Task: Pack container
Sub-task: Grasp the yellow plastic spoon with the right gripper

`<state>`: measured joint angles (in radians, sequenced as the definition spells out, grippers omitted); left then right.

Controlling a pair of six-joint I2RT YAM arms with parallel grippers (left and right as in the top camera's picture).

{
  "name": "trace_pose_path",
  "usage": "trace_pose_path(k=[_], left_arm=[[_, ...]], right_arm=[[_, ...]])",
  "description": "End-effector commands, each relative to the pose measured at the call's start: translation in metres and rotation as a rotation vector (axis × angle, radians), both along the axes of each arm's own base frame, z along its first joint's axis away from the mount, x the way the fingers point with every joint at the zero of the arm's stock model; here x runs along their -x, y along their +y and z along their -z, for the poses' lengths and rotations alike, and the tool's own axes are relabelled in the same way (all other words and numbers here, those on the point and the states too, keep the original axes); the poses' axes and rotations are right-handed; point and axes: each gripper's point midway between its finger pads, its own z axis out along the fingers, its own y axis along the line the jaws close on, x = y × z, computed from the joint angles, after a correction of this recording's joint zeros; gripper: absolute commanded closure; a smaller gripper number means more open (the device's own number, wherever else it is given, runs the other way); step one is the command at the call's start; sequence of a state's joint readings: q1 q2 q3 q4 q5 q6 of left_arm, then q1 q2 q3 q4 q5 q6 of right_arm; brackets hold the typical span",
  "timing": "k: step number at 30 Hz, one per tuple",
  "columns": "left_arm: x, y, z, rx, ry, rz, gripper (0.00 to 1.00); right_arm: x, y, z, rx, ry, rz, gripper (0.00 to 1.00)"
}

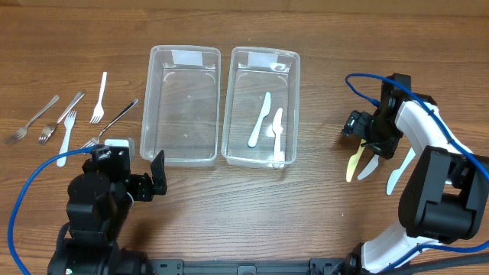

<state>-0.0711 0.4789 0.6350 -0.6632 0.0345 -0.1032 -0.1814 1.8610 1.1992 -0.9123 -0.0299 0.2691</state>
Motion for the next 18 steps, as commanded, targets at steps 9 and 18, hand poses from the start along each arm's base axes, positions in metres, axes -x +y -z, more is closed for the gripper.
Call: trace_pose_path(k=[9,18], left_arm=[[-0.001,-0.002,-0.010,0.025,-0.019,0.002,0.00],[-0.001,-0.002,-0.010,0.025,-0.019,0.002,0.00]], right_arm=[[0.002,0.011,0.018,-0.017,0.043,-0.038,0.06],[0.011,0.019,0.045,-0.030,0.124,-0.059,0.18]])
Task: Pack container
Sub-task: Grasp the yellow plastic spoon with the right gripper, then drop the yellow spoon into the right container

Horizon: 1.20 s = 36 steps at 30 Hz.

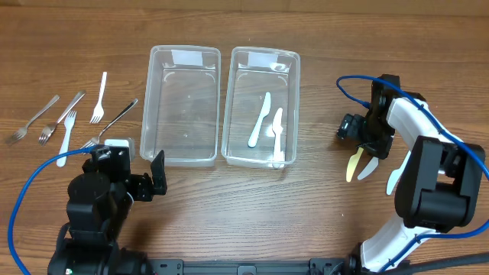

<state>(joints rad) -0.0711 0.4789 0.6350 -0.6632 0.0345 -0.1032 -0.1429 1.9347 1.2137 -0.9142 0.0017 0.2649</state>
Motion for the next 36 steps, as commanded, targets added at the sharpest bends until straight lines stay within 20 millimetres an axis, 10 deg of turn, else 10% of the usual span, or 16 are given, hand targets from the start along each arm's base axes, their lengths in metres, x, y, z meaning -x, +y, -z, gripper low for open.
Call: trace_pose_path(k=[1,10,21,28,33,36], left_arm=[[-0.001,-0.002,-0.010,0.025,-0.019,0.002,0.00],[-0.001,-0.002,-0.010,0.025,-0.019,0.002,0.00],[-0.001,-0.002,-0.010,0.025,-0.020,0.002,0.00],[-0.001,-0.002,-0.010,0.025,-0.020,0.002,0.00],[-0.001,-0.002,-0.010,0.025,-0.020,0.002,0.00],[-0.001,-0.002,-0.010,0.025,-0.019,0.003,0.00]], right_arm=[[0.009,0.012,0.025,-0.051,0.060,-0.017,0.25],[0.008,0.014,0.025,-0.058,0.058,-0.018,0.72],[-0.003,0.016,0.004,-0.077,0.029,-0.019,0.96],[-0.040,0.047,-0.112,-0.047,-0.247,-0.142,0.96],[-0.049,0.136,-0.201,-0.074,-0.457,-0.381,0.96],[-0.046,0.194,-0.216,-0.091,-0.522,-0.494,0.95]])
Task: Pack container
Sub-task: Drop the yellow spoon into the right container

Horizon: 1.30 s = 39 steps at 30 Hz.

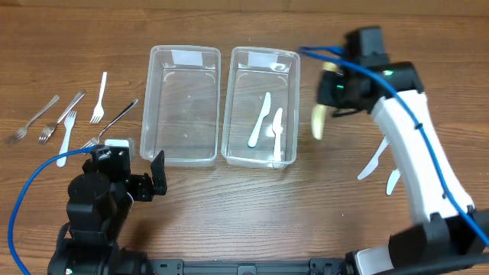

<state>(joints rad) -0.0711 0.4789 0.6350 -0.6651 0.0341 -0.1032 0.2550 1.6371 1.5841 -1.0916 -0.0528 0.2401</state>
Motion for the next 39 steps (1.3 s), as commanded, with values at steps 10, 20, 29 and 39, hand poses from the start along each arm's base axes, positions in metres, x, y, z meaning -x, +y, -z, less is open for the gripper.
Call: trace_pose_path(k=[10,20,29,39], left_arm=[[-0.001,-0.002,-0.011,0.025,-0.022,0.003,0.00],[-0.002,-0.002,-0.012,0.026,-0.028,0.003,0.00],[-0.002,-0.002,-0.012,0.026,-0.028,0.003,0.00],[-0.002,-0.002,-0.012,0.025,-0.028,0.003,0.00]], right_arm=[[0.002,0.110,0.099,0.066,0.147,-0.206,0.91],[-0.026,0.076,0.002,0.081,-0.046,-0.065,0.26],[-0.003,-0.151,-0.091,-0.047,-0.115,0.616,0.00],[0.020,-0.215,0.074,-0.015,0.311,0.763,0.00]])
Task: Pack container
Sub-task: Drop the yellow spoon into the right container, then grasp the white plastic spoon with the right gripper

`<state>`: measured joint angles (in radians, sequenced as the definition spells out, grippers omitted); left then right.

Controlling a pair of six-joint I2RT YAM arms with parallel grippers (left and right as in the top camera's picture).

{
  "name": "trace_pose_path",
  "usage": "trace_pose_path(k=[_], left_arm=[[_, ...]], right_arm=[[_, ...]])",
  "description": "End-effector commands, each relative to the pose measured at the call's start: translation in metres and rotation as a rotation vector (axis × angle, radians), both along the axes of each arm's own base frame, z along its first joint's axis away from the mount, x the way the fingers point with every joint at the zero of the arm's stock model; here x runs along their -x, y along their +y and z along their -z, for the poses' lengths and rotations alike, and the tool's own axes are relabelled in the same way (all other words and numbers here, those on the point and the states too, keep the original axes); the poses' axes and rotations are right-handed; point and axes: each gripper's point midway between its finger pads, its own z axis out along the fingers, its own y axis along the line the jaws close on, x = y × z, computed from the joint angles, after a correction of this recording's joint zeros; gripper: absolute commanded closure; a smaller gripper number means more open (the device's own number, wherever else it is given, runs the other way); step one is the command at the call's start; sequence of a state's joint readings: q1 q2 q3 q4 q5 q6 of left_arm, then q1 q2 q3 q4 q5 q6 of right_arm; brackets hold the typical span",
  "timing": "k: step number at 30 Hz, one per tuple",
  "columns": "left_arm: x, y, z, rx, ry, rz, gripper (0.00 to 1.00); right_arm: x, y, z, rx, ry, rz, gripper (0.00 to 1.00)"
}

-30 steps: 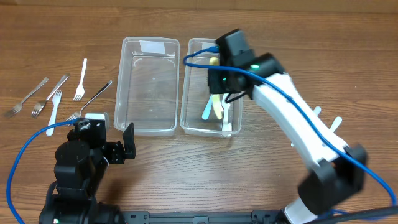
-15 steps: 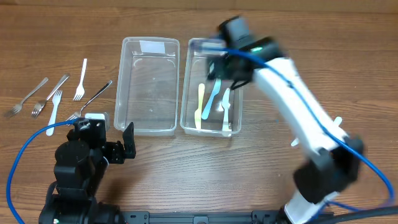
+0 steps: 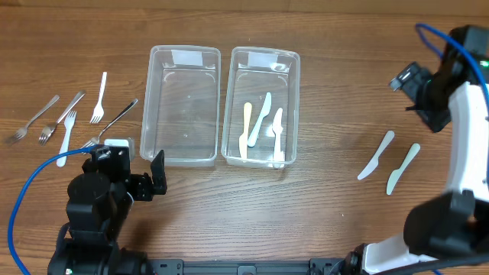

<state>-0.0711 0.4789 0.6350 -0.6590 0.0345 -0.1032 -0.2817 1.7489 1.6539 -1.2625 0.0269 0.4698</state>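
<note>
Two clear plastic containers stand side by side. The left container (image 3: 157, 114) is empty. The right container (image 3: 294, 92) holds a cream plastic knife (image 3: 246, 130), a light blue knife (image 3: 260, 118) and a white knife (image 3: 278, 134). A white knife (image 3: 377, 155) and a pale green knife (image 3: 403, 168) lie on the table at the right. My right gripper (image 3: 406, 80) is raised at the far right, open and holding nothing. My left gripper (image 3: 155, 177) rests open near the left container's front corner.
Several forks, metal ones (image 3: 34, 118) and white plastic ones (image 3: 67, 126), lie on the table left of the containers. Blue cables trail from both arms. The wooden table (image 3: 328, 198) extends in front of the containers.
The cream knife, held by my right gripper beside the right container, now lies inside that container. The right gripper has let go and stands far to the right. The left arm has not moved.
My right gripper was down at the three knives on the right of the table, at the cream one. Then it held the cream knife next to the right container. Now that knife lies in the container with the other two, and the gripper is empty.
</note>
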Motion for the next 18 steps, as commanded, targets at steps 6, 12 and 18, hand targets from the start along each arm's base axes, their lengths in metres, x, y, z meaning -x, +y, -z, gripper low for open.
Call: trace_pose_path(k=[6,12,18], left_arm=[[-0.001,-0.001,-0.011,0.023,-0.023,-0.001,0.00],[-0.001,-0.001,-0.011,0.023,-0.022,-0.001,0.00],[-0.001,-0.001,-0.011,0.023,-0.022,-0.001,0.00]], right_arm=[[0.020,0.009,0.113,-0.065,0.177,-0.011,0.00],[0.027,0.011,0.139,-0.064,0.174,-0.034,0.00],[0.032,0.012,0.159,-0.062,0.158,-0.034,0.00]])
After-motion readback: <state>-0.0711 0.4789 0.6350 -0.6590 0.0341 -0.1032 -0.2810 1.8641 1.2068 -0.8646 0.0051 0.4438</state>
